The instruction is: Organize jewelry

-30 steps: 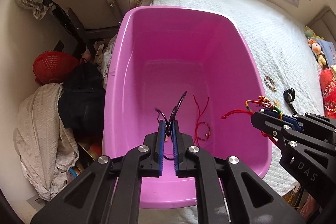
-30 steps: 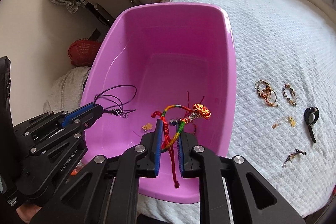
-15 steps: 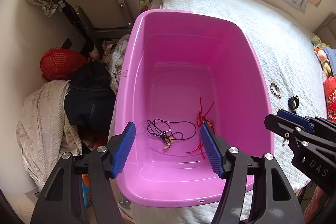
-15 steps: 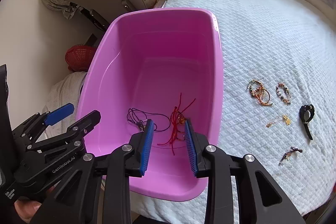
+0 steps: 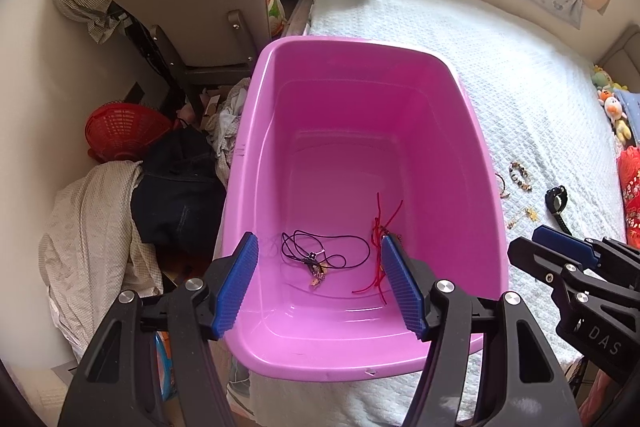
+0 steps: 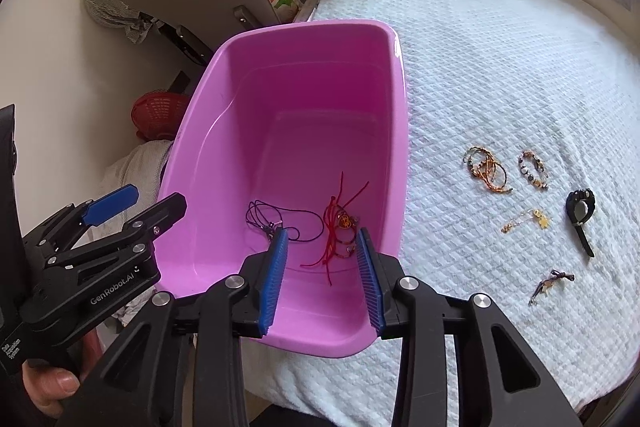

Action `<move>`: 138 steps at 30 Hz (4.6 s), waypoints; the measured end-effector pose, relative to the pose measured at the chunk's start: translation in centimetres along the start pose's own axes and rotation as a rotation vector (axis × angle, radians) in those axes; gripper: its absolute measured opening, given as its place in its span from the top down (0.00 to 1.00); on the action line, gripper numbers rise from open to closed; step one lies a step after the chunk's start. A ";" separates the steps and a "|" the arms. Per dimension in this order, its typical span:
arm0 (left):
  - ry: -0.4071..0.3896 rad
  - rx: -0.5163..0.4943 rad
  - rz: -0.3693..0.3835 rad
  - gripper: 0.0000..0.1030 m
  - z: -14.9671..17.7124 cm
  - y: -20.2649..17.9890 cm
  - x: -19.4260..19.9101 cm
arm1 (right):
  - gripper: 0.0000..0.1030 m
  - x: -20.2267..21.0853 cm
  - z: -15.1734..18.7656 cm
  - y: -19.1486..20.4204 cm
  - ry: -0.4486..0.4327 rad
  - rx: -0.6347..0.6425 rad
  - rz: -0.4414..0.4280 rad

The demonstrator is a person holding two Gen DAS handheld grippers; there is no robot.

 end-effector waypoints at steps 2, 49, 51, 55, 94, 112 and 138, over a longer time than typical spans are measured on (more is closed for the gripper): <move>-0.005 0.001 -0.003 0.39 0.2 -0.2 0.5 | 0.67 0.5 0.5 -0.2 -0.003 0.000 -0.002; -0.012 -0.081 0.065 0.22 17.4 -22.3 12.8 | 0.50 17.0 28.9 -26.0 -0.085 -0.291 0.037; -0.009 -0.094 0.066 0.22 17.3 -23.0 12.6 | 0.50 16.9 28.8 -26.6 -0.094 -0.307 0.039; -0.007 -0.114 0.074 0.22 16.8 -24.2 11.7 | 0.50 16.3 28.1 -27.3 -0.109 -0.328 0.045; -0.122 -0.131 0.154 0.21 6.7 -34.2 -15.2 | 0.50 -4.3 16.6 -37.0 -0.217 -0.339 0.142; -0.149 -0.189 0.171 0.21 4.8 -36.9 -19.6 | 0.50 -7.3 15.7 -37.5 -0.245 -0.318 0.205; -0.190 -0.295 0.191 0.32 5.1 -38.8 -21.6 | 0.50 -8.7 15.7 -36.9 -0.248 -0.268 0.319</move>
Point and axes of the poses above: each gripper's, at about its wrist camera, not at the fingertips, and x roughly against the way its jaws point, y to its left, z to its underside, the point moved 4 cm from there along -x, roughly the way its jaws point, and after that the axes turned 7 degrees about -z, right-handed, at the moved point
